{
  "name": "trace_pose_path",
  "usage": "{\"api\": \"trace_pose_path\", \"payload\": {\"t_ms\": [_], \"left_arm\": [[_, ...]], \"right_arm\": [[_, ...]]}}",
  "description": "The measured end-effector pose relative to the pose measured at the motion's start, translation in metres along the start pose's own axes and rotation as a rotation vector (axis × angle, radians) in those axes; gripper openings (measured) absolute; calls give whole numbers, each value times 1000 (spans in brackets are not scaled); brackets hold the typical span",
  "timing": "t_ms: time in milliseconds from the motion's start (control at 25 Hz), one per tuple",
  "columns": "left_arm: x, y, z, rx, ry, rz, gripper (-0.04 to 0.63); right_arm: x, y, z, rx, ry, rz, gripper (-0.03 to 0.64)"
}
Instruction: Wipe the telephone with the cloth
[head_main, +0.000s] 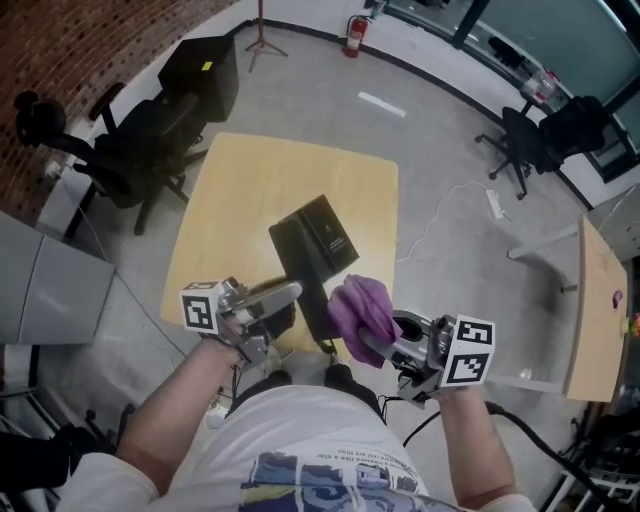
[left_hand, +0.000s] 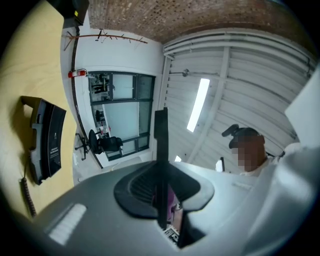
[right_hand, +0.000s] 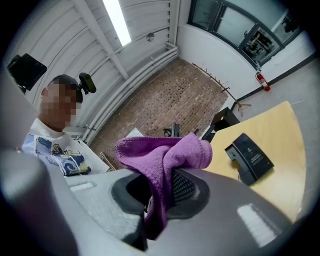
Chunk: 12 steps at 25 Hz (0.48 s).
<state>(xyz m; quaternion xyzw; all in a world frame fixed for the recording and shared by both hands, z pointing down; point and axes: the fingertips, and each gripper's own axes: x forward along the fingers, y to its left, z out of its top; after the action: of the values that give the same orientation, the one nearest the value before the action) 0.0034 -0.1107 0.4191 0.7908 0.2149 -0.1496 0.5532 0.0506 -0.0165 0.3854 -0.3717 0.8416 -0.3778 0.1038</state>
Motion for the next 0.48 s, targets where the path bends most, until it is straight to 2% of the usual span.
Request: {"api": "trace_pose_path", "payload": {"t_ms": [160, 320, 480], "left_arm": [[0, 14, 10, 4, -56, 46, 77], [2, 32, 14, -6, -116, 96, 77], [-3, 59, 12, -8, -168, 189, 77]], "right_arm": [[-19, -16, -17, 21, 28, -83, 43], [-38, -36, -30, -5, 72, -181, 43], [-49, -47, -38, -2, 110, -201, 43]]}}
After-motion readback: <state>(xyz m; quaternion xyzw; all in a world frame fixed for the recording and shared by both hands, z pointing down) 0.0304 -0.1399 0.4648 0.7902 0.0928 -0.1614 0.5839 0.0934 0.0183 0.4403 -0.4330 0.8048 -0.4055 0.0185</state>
